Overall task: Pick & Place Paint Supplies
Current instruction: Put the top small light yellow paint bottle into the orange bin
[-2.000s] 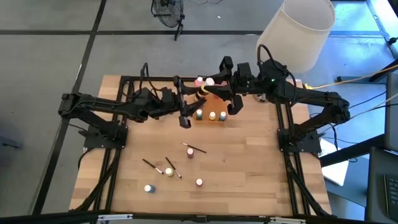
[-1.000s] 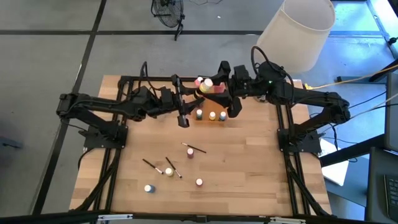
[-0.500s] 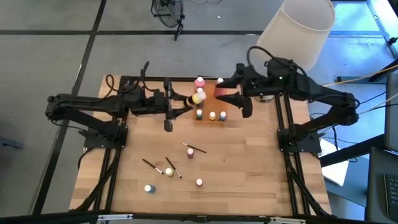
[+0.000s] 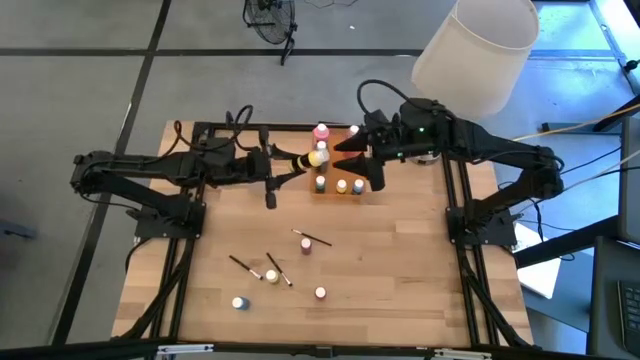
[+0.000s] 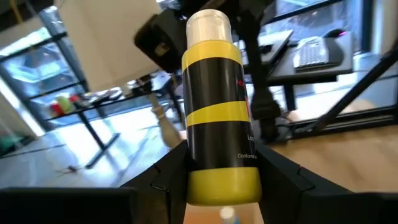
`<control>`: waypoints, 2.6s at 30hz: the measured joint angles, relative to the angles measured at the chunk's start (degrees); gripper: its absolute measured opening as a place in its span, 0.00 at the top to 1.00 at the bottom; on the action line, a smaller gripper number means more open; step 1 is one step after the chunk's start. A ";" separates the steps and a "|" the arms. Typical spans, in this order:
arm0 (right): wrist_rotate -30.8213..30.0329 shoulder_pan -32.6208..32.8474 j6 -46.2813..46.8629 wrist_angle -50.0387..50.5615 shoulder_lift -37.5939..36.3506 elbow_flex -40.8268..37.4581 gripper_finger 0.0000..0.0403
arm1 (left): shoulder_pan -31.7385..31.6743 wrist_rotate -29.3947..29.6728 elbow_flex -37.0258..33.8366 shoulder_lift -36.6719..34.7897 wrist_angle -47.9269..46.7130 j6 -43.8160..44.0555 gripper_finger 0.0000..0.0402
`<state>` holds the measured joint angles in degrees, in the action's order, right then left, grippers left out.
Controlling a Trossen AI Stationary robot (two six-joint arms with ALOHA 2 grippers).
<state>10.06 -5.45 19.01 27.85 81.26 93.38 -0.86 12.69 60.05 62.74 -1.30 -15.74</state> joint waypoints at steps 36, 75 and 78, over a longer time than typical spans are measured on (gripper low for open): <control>4.34 -2.84 8.65 -5.68 5.52 0.00 0.30 | 0.00 4.17 0.00 0.00 -5.42 -3.53 0.64; 5.68 -4.42 7.08 -5.35 7.42 -0.04 0.70 | -0.06 5.87 0.00 -0.07 -5.66 -2.37 0.64; 5.90 -4.39 6.72 -5.37 7.38 -0.04 0.70 | -0.02 5.52 0.00 -0.09 -5.54 -1.54 0.61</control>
<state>15.96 -9.85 25.73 22.49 88.64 93.34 -0.89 18.21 60.05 62.65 -6.85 -17.28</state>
